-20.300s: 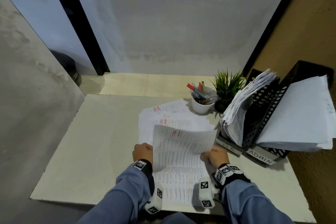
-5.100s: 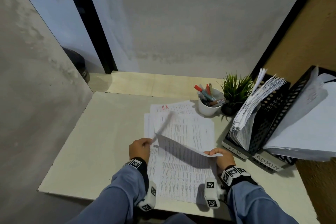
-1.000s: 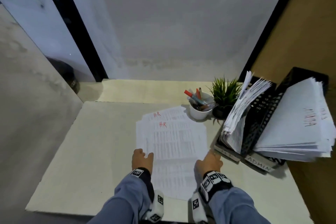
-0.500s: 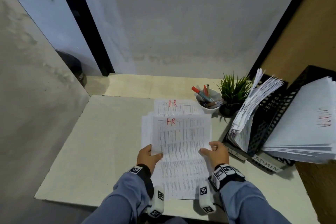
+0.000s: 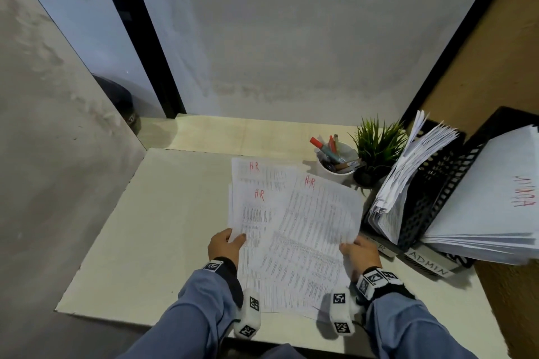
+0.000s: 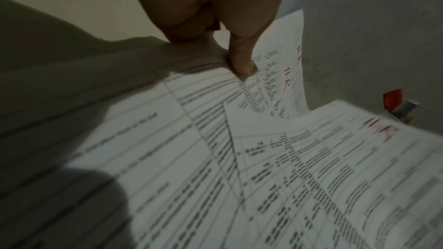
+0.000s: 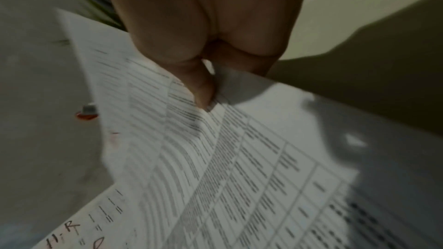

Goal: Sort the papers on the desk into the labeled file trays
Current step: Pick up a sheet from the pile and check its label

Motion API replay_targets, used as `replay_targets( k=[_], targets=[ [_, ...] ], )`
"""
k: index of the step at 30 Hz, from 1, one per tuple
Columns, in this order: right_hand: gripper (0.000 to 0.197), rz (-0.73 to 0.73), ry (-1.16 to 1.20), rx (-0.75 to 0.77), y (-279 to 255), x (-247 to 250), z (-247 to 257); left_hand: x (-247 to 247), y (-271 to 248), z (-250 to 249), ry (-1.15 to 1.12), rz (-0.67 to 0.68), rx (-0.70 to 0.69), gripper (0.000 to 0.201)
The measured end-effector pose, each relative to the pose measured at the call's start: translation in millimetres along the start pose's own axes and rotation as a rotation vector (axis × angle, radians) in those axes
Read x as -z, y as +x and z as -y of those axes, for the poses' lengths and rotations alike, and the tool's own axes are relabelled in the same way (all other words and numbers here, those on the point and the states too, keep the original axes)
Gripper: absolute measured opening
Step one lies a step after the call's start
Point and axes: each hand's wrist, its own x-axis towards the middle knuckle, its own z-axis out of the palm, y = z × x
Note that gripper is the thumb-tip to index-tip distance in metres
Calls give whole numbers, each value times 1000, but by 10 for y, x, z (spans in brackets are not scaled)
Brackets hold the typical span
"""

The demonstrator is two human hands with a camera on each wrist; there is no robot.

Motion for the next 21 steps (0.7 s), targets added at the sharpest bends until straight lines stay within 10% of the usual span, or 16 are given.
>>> replay_targets(
  k=[12, 21],
  targets=[
    [29, 130, 67, -72, -156, -74, 51, -28, -153, -151, -50, -35, -108, 27],
    [27, 117, 135, 6, -161, -127, 45, -8, -132, -288, -386, 84, 132, 36]
  ],
)
